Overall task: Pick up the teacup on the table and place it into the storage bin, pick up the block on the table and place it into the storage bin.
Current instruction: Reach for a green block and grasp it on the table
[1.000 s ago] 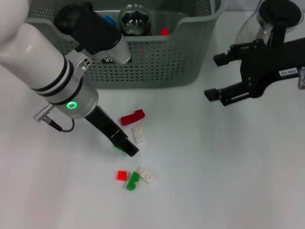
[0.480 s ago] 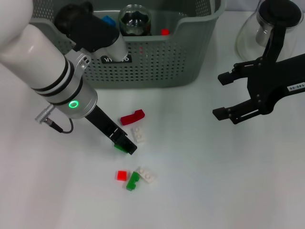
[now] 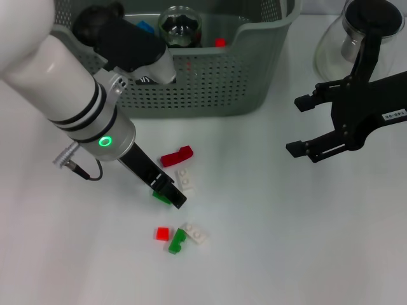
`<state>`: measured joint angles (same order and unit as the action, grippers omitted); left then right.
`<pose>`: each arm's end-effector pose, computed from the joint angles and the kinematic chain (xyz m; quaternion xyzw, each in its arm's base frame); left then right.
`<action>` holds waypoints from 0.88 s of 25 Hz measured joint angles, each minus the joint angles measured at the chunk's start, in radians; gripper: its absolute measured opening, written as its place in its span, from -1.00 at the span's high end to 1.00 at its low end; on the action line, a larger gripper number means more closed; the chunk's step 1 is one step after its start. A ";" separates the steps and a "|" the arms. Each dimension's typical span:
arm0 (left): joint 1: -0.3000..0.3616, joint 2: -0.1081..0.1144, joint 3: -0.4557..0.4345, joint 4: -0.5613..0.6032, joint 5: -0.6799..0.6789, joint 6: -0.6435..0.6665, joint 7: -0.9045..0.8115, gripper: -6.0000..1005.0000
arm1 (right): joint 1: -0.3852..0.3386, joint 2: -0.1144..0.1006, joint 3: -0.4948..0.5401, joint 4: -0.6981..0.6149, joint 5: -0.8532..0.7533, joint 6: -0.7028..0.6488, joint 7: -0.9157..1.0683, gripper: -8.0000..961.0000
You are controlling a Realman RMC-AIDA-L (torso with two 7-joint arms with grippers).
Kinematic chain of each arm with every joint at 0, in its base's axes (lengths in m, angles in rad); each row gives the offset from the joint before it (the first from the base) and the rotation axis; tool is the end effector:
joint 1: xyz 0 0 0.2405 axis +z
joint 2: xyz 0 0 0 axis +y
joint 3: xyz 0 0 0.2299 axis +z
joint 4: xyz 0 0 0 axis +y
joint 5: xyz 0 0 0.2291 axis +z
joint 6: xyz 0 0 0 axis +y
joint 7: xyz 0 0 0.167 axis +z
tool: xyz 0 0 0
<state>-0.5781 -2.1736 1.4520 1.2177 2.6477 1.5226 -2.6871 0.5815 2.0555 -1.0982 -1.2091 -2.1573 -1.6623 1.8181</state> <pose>-0.1843 0.3351 -0.0624 -0.8838 -0.4047 0.1999 0.1229 0.1547 0.3556 0.0163 -0.9924 0.1043 0.0313 0.0571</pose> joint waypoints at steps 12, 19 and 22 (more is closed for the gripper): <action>0.000 0.000 0.056 0.001 0.015 -0.016 -0.006 -0.73 | 0.003 0.006 0.002 0.000 -0.012 0.014 -0.008 -0.95; 0.001 0.000 0.079 0.002 0.023 -0.034 -0.007 -0.73 | 0.010 0.006 0.010 0.006 -0.012 0.017 -0.008 -0.95; 0.001 0.000 0.079 0.001 0.023 -0.038 -0.007 -0.73 | 0.011 0.006 0.011 0.006 -0.012 0.024 -0.008 -0.95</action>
<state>-0.5769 -2.1737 1.5309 1.2182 2.6708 1.4843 -2.6937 0.5921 2.0617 -1.0870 -1.2029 -2.1691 -1.6378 1.8100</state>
